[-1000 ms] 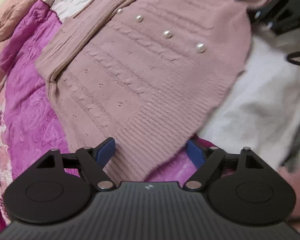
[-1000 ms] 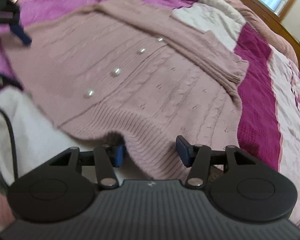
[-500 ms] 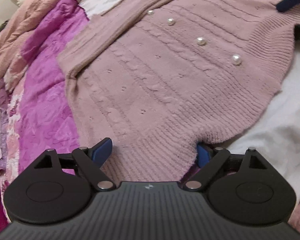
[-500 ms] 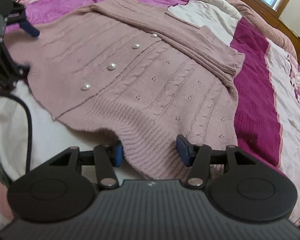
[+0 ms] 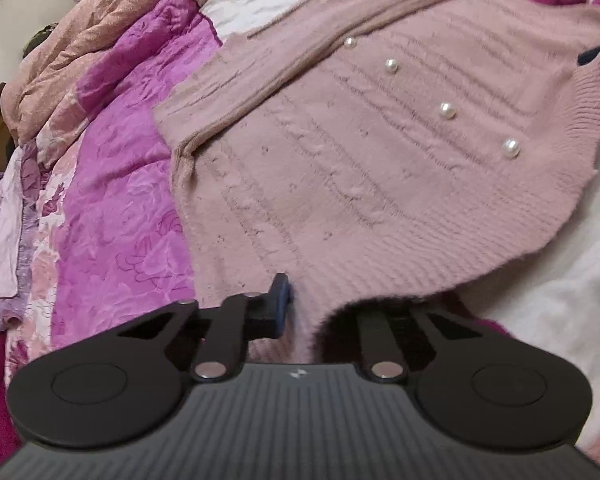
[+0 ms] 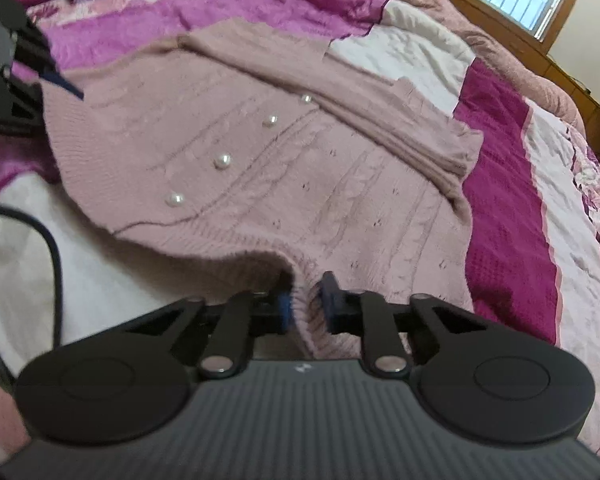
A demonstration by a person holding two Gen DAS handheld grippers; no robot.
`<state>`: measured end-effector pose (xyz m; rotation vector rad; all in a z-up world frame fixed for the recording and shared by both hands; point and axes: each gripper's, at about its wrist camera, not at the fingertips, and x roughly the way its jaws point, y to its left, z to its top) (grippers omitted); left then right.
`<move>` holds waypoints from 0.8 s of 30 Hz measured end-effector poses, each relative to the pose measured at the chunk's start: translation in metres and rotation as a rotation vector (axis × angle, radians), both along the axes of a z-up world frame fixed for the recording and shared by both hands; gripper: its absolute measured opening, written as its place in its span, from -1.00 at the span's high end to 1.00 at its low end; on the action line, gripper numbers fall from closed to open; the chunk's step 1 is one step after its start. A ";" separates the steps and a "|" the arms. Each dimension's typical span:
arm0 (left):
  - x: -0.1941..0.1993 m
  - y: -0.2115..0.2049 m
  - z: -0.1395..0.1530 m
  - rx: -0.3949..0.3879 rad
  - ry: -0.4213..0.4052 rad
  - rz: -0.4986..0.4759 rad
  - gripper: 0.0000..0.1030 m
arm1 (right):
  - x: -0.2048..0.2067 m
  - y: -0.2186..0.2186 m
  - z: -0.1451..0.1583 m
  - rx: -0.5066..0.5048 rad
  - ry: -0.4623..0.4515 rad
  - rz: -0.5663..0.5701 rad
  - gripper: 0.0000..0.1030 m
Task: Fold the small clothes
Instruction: 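Grasp the hem with the right tool while the left tool grasps it too, lift toward collar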
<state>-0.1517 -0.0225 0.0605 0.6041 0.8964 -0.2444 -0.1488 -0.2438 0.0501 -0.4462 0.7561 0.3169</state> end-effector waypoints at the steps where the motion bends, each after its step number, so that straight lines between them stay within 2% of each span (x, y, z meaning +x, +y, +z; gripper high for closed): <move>1: 0.000 0.001 0.002 -0.019 -0.007 0.006 0.77 | 0.000 -0.001 0.003 0.018 -0.007 -0.008 0.81; 6: 0.002 0.007 0.022 -0.110 -0.074 0.087 0.80 | 0.003 -0.005 0.019 0.054 -0.097 -0.055 0.86; 9: 0.007 0.011 0.035 -0.156 -0.108 0.127 0.81 | 0.011 -0.008 0.023 0.080 -0.113 -0.083 0.86; 18: 0.020 0.018 0.063 -0.242 -0.205 0.206 0.82 | 0.027 0.000 0.043 0.090 -0.235 -0.108 0.86; 24: 0.040 0.025 0.072 -0.323 -0.205 0.287 0.87 | 0.042 0.003 0.053 0.091 -0.340 -0.140 0.87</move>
